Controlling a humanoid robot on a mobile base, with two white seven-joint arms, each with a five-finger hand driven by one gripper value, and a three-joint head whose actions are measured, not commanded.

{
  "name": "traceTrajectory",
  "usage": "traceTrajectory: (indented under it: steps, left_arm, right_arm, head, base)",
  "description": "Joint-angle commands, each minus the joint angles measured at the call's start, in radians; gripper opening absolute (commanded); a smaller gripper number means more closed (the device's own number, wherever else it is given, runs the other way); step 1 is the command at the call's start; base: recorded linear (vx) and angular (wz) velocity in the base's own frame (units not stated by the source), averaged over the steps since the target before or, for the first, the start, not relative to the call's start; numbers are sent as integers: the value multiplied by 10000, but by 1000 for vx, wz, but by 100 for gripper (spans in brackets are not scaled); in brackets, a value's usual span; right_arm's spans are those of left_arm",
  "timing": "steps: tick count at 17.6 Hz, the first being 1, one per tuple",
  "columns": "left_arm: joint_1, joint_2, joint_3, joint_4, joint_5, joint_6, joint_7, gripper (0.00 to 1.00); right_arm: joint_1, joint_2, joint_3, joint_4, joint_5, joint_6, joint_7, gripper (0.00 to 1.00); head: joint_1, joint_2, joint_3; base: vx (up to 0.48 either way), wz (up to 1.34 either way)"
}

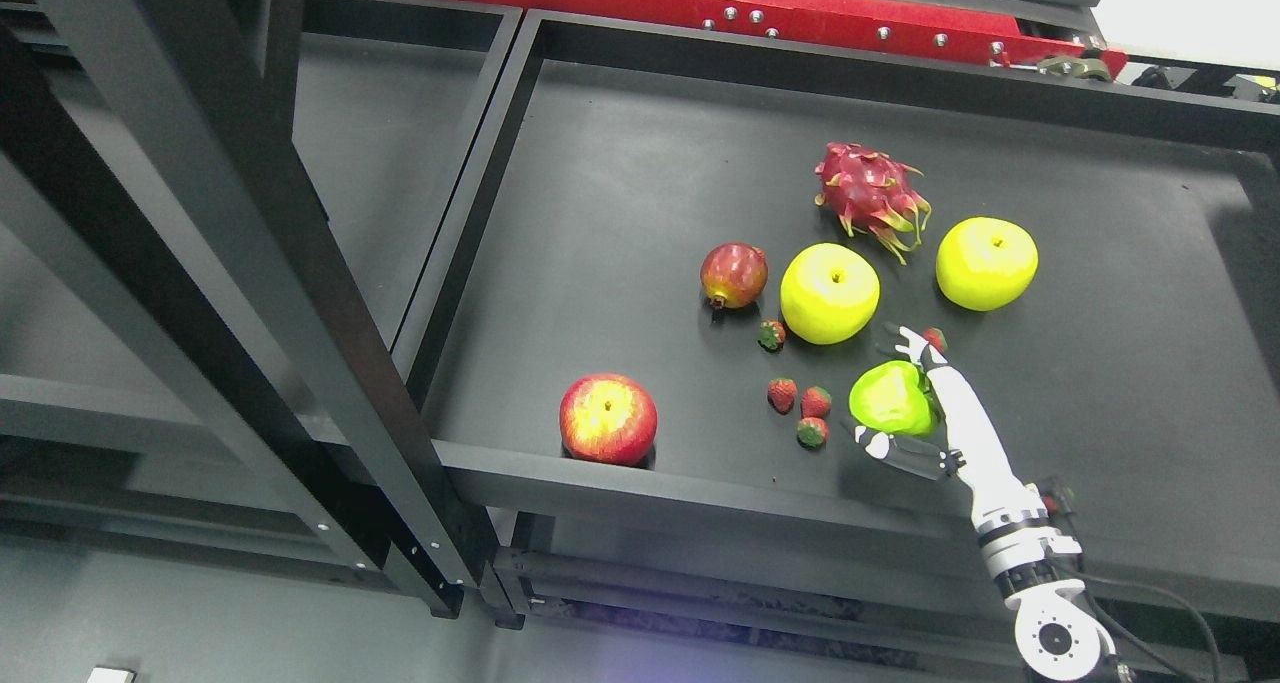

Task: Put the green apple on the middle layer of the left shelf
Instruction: 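Move the held apple over the shelf layer near the other fruits, then open the right hand to release the apple onto the shelf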

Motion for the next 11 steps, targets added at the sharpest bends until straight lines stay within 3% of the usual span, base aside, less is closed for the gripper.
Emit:
traceTrajectory:
  steps: [1, 7, 11]
  left_arm:
    - [-215, 175, 0, 0, -4, -3, -5, 100]
    - [-215, 175, 0, 0, -4, -3, -5, 100]
    - [-215, 175, 0, 0, -4, -3, -5, 100]
  right_arm:
    - [-62, 240, 10, 1, -40, 28, -8, 98]
    - [-246, 622, -51, 1, -86, 43, -23, 99]
    - [-246, 1098, -220, 1, -1724, 135, -54, 99]
  head:
    - [0, 0, 0]
    - [0, 0, 0]
    - [0, 0, 0]
  base:
    - [59, 63]
    - [15, 2]
    - [0, 0]
